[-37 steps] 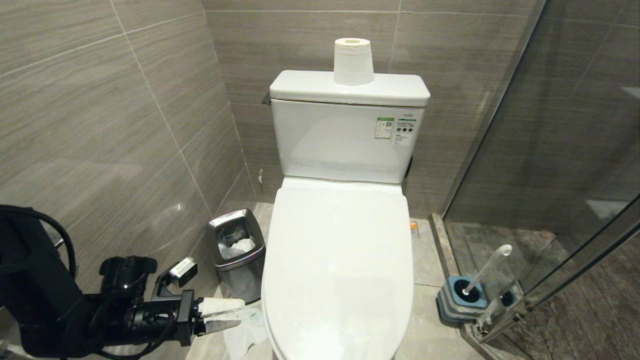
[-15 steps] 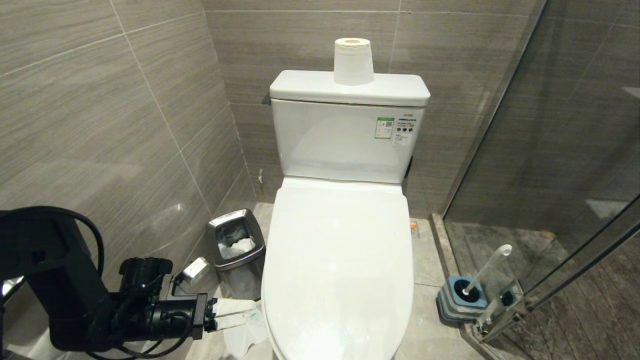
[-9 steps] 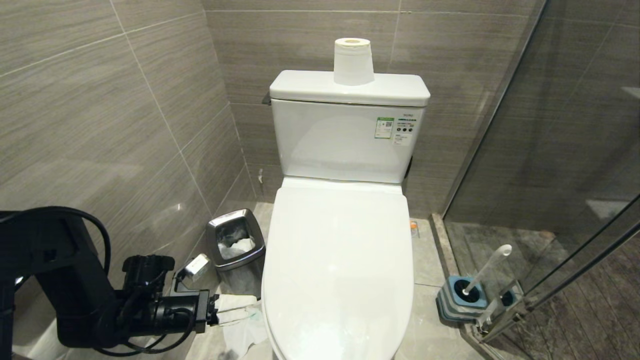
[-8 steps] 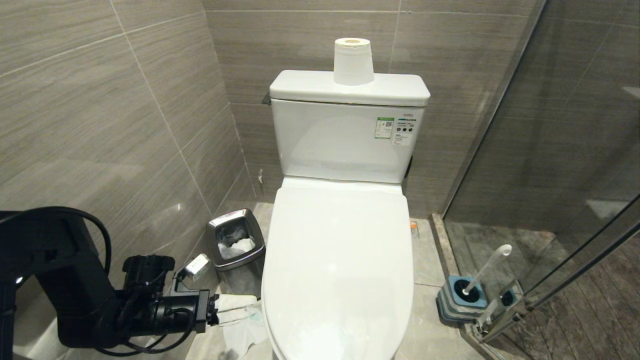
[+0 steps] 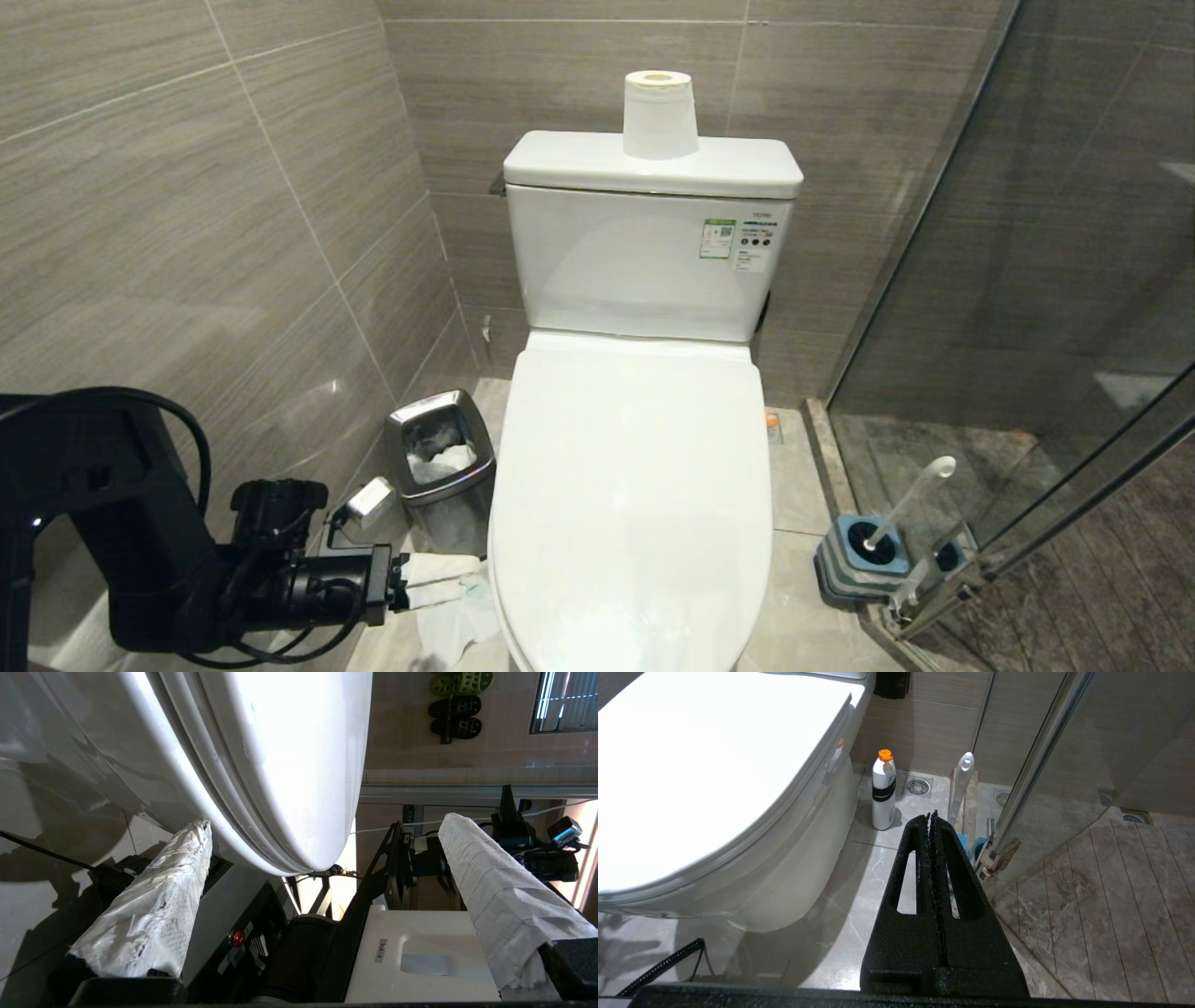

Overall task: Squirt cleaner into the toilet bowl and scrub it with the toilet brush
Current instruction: Use the left hand to lift the toilet lid slightly

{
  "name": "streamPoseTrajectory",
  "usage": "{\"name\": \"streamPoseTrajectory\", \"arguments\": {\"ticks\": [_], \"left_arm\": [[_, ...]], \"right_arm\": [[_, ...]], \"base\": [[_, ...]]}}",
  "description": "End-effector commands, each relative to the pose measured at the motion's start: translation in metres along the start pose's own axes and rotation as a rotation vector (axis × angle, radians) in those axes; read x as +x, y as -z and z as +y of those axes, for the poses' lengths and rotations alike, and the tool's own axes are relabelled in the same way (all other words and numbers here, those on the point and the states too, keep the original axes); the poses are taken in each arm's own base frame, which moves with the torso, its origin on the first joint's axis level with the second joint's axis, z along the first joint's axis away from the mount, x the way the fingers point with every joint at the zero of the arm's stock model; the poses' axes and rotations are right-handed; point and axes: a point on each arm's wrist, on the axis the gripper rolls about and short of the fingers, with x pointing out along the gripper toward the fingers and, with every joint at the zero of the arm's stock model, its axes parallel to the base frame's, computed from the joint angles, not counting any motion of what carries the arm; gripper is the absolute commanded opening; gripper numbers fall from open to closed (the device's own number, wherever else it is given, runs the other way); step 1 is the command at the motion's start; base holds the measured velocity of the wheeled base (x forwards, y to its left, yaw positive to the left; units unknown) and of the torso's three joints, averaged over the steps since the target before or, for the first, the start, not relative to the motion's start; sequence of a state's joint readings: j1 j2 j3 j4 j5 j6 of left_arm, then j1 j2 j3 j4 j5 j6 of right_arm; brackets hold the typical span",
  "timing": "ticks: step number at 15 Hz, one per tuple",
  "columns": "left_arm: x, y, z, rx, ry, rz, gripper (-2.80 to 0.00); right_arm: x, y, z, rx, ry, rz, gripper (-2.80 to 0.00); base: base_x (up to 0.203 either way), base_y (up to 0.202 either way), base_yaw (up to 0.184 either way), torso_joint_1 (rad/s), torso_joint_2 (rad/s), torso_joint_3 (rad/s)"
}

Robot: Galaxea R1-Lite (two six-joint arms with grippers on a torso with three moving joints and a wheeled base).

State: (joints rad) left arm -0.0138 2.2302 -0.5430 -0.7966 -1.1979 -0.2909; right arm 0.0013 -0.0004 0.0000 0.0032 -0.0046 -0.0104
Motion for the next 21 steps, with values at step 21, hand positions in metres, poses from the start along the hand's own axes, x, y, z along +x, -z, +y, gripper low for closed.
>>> {"name": "streamPoseTrajectory", "arguments": {"ticks": [21], "left_arm": [[0.002, 0.025, 0.013, 0.121, 0.011, -0.076, 0.0]], "right_arm": [[0.0, 0.0, 0.0, 0.0, 0.0, 0.002, -2.8]], "base": [[0.0, 0.0, 0.0, 0.0, 0.0, 0.0]]}}
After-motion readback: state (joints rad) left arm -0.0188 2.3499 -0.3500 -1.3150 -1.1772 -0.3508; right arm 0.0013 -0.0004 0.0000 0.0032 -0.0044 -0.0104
